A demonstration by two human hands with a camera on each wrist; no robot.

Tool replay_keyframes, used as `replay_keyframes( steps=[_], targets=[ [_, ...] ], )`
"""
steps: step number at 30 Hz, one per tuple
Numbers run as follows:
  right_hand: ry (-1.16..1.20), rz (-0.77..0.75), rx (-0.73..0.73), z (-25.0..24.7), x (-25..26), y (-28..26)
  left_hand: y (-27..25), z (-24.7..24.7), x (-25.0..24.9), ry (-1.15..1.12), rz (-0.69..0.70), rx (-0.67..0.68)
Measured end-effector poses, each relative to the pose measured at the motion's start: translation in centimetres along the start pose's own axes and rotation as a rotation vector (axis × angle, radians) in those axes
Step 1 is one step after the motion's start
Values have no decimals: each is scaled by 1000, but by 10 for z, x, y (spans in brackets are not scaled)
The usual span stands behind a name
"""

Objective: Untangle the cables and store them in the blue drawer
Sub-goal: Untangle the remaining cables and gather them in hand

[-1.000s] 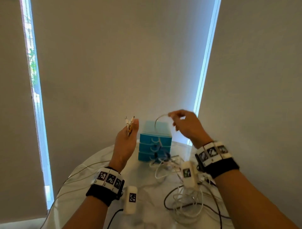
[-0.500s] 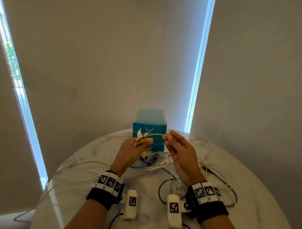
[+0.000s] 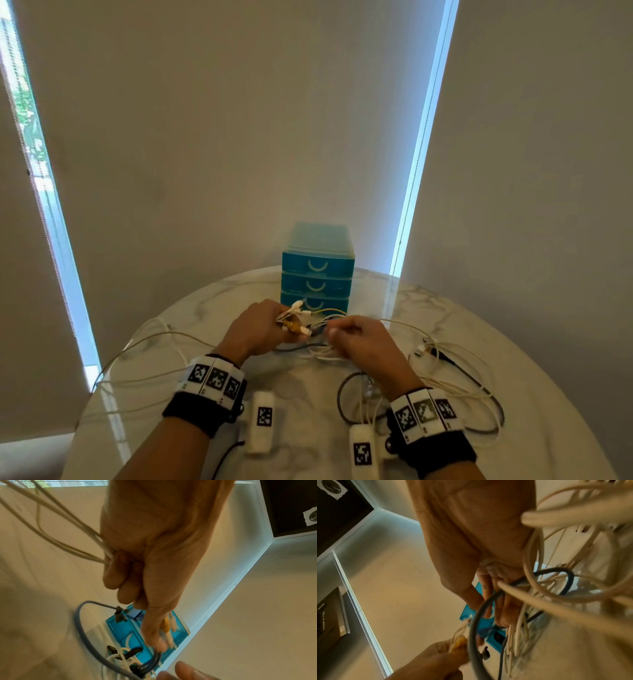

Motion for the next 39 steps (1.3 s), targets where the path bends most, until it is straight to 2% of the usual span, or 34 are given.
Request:
replay_keyframes(
  steps=[2,4,6,9,14,17,20,22,25,31,33,36,38,39],
  targets=[
    [-202,-96,65,9,1,-1,4,-16,-3,-65,-6,-157],
    [-300,-97,85,14,-1,-1,5,-31,-4,-169,-18,-286],
    [-348,-69,71,15,-2,0,3,-39,-2,-241,-54,-360],
    [-499,-84,102,27,2,5,0,-39,4,-316,-86,-386],
    [-957,-180,103,59,23,13,-1,-34,8,-399,-110,-364],
    [-1015,-234,130,69,35,19,-5,-36,9,-431,-140,-370],
    [-844,-278,104,55,59,29,-7,-38,12,-462,-174,-395],
    [-569,-300,96,38,77,31,-7,-41,14,-469,-191,-423],
    [-33,-288,-91,-9,92,32,-7,-43,19,-501,-213,-460],
    [829,104,-352,-57,30,27,-5,-33,30,-442,-272,-444],
    [940,148,-343,-56,15,19,-4,-32,33,-433,-296,-432],
    [897,163,-299,-46,0,10,-6,-42,28,-448,-295,-490],
    [894,162,-301,-48,-1,9,-11,-51,10,-513,-250,-514],
    [895,155,-292,-50,0,10,-12,-53,-4,-521,-191,-481]
  ],
)
Point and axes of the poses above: each hand's wrist, its own y-axis towards the middle knuckle, its own z-axis out of the palm, x = y × z, the point moved 9 cm from there along y, towards the middle knuckle, and after that the axes turned 12 degrees about -x, right-handed, at the moved point
